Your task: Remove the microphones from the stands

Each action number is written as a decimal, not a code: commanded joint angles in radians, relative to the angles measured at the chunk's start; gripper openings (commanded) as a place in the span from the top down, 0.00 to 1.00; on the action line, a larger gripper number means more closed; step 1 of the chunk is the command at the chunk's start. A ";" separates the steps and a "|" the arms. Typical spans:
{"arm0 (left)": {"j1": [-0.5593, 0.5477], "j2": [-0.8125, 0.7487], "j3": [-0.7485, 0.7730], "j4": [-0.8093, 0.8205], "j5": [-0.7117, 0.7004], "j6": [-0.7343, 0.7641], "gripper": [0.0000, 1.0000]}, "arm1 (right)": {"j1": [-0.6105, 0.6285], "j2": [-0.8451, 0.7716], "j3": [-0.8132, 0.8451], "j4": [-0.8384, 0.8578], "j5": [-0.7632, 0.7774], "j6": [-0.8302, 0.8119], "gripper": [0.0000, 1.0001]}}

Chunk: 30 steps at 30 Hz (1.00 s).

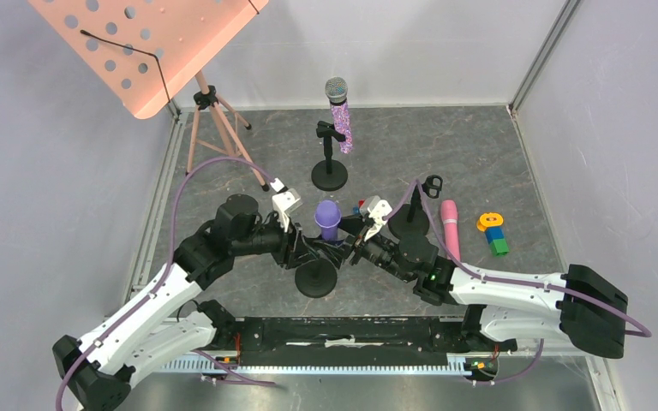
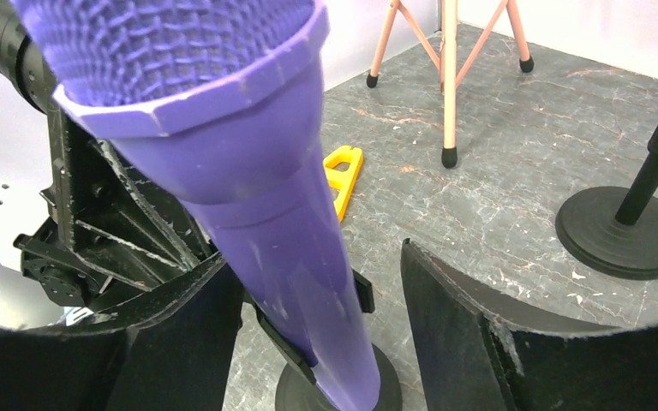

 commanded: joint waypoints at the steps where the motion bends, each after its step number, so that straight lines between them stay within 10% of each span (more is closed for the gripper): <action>1: -0.033 0.009 0.035 0.042 -0.052 0.029 0.50 | -0.003 -0.019 0.027 0.006 -0.006 0.008 0.28; 10: -0.097 0.049 0.028 0.042 -0.147 0.036 0.36 | -0.003 -0.010 0.032 -0.004 -0.006 0.017 0.27; 30: -0.139 -0.012 -0.044 0.149 -0.213 0.024 0.70 | -0.003 -0.054 0.013 -0.038 0.027 -0.005 0.26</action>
